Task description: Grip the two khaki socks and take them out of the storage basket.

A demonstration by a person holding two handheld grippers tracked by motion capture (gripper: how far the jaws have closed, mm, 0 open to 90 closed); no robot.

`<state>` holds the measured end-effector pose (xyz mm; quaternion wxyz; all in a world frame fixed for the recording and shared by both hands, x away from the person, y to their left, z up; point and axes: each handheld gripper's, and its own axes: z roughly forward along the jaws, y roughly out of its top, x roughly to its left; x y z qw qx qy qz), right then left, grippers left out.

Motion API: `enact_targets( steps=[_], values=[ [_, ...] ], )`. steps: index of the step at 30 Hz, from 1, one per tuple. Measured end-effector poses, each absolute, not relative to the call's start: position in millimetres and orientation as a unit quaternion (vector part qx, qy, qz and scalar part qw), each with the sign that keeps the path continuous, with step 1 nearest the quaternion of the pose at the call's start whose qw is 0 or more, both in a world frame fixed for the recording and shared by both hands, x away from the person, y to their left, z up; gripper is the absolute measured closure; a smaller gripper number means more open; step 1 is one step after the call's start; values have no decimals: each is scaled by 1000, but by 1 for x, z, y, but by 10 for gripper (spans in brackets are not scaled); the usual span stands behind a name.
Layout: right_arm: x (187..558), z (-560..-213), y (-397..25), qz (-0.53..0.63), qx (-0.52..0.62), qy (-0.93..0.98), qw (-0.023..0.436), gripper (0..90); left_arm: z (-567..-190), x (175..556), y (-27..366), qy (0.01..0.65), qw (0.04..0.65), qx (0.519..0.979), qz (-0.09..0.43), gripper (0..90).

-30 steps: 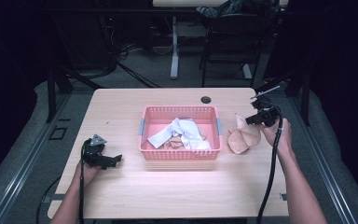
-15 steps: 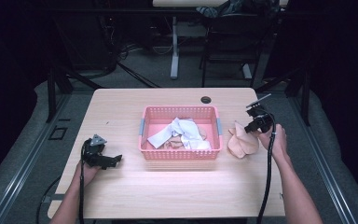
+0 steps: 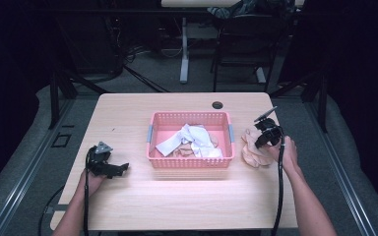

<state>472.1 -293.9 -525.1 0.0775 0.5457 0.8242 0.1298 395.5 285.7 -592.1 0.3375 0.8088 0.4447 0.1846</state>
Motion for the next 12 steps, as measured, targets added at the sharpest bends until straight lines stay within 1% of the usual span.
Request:
enact_targets(
  steps=[3,4,5,10,11,12],
  values=[
    [473,-530,-298,137,549,822,64,799,-592,396,286,444,337,809,185,0],
    [473,-530,-300,141,551,820,61,765,-592,396,286,444,337,809,185,0],
    [473,-529,-302,141,553,819,62,706,-592,396,286,444,337,809,185,0],
    [469,-517,-309,166,555,812,72,337,-592,396,286,441,337,811,184,0],
    [468,-513,-311,172,552,813,72,250,-592,396,286,441,337,811,184,0],
    [467,-510,-312,181,548,813,72,216,-592,396,286,441,338,811,185,0]
  ],
)
